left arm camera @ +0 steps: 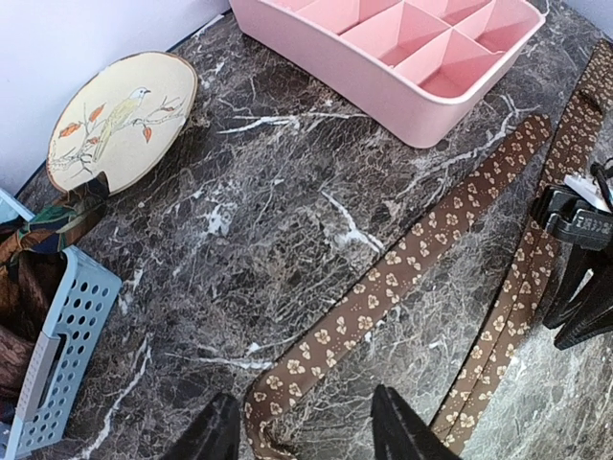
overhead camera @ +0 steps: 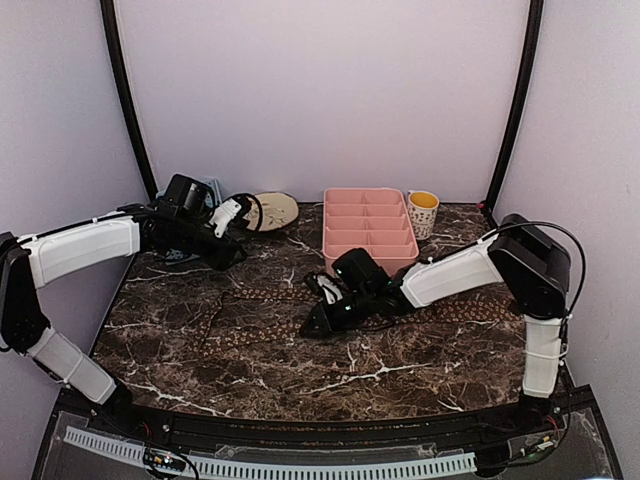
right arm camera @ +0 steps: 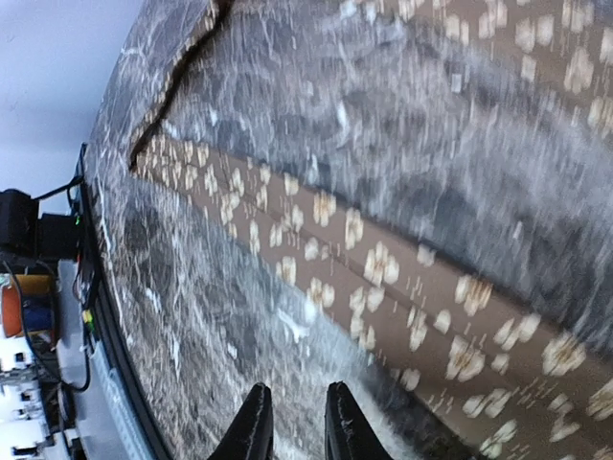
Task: Roll the ties
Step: Flatten out the tie at the center of the board.
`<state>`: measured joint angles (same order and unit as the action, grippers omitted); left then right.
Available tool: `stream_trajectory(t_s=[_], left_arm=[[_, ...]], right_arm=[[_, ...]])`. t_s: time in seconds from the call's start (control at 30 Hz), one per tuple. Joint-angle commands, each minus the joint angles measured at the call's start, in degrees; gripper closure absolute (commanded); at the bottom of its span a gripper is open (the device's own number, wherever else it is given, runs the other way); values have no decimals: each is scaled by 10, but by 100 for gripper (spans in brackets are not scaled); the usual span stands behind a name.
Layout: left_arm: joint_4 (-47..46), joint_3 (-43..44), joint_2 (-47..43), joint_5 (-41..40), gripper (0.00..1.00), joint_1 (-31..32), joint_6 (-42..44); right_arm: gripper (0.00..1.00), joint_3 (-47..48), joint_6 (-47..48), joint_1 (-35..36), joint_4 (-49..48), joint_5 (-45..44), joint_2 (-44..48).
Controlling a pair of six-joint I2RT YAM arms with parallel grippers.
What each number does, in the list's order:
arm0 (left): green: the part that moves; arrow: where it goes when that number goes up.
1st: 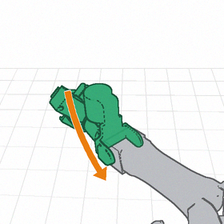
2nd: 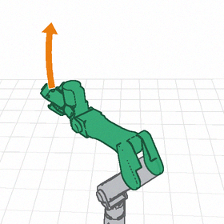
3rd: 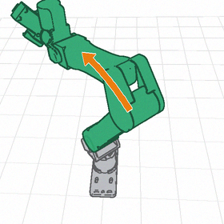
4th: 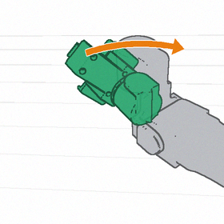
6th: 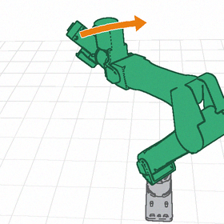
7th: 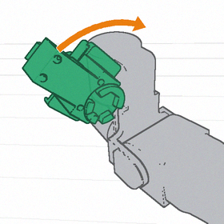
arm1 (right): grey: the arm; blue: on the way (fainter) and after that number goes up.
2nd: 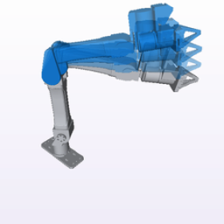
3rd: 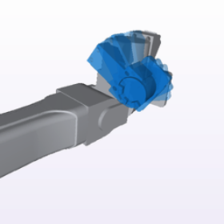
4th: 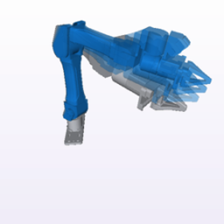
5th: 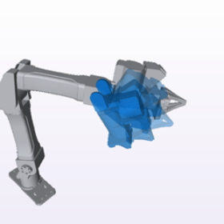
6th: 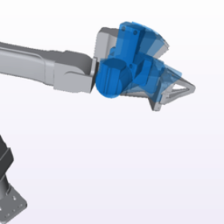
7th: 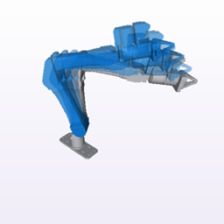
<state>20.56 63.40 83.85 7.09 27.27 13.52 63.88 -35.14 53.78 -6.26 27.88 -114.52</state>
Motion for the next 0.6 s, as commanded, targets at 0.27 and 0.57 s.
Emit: stream_trajectory(t_s=[0.27,0.57], left_arm=[[-34,10,-15,40,33,-38,-50],[-40,18,-3,101,30,-48,-48]], right_arm=[[80,142,70,11,89,-57,-108],[82,282,-55,83,-13,-6,-233]])
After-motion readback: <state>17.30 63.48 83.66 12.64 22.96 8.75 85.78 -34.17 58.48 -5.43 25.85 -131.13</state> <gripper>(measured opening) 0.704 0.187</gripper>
